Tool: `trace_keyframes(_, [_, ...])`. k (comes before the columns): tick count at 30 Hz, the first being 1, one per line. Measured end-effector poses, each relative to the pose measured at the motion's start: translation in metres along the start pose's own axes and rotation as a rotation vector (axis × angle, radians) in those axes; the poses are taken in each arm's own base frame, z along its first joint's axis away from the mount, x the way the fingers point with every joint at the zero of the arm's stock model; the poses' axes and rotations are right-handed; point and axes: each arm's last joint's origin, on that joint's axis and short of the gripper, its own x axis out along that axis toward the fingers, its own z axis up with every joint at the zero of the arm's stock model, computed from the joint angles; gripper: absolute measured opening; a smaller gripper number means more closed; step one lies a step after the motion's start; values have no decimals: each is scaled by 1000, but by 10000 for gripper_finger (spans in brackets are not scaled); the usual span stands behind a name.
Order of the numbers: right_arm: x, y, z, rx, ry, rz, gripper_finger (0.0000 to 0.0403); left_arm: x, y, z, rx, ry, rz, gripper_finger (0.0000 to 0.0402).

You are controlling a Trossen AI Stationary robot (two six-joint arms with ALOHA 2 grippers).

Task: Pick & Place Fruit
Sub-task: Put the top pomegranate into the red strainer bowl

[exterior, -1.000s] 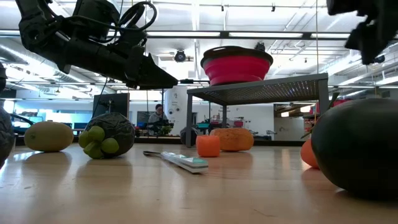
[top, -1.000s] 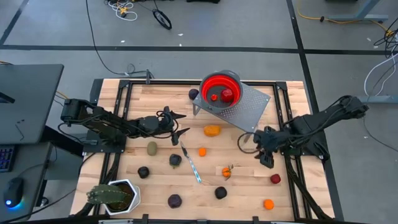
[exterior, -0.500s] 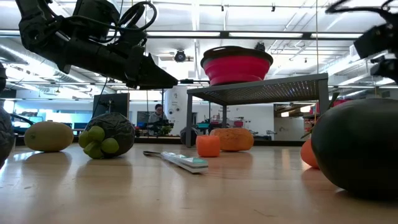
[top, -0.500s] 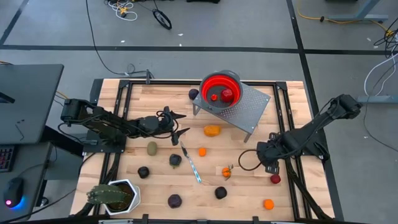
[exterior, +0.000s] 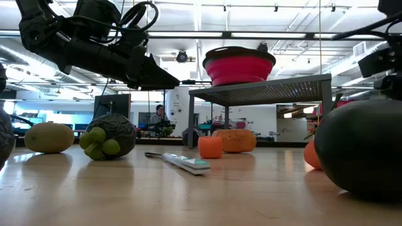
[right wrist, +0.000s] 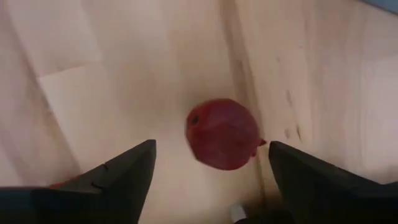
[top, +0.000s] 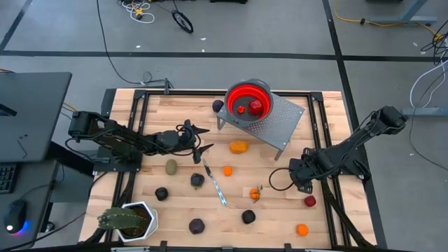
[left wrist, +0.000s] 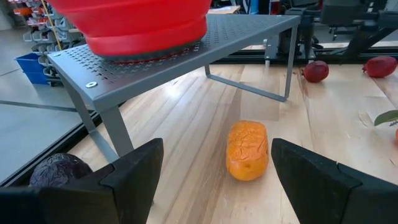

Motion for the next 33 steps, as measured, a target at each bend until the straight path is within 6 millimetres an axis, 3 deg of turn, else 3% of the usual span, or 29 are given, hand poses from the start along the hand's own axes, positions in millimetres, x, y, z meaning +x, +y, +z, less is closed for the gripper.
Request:
trace_keyframes(6, [14,0,-1,53,-39,9,334,6,13,5,-17,-33,-131,306])
trace_keyframes(12, [29,-3,-7,120,-19,23,334,7,14,7,-10,-55,-131,306])
trace_keyframes(25, [39,-3,-8,196,-60,48,334,7,14,7,111,-67,-129,306])
trace_keyframes(33, [39,-2,-7,236,-65,63,287,7,14,7,128,-68,-129,306])
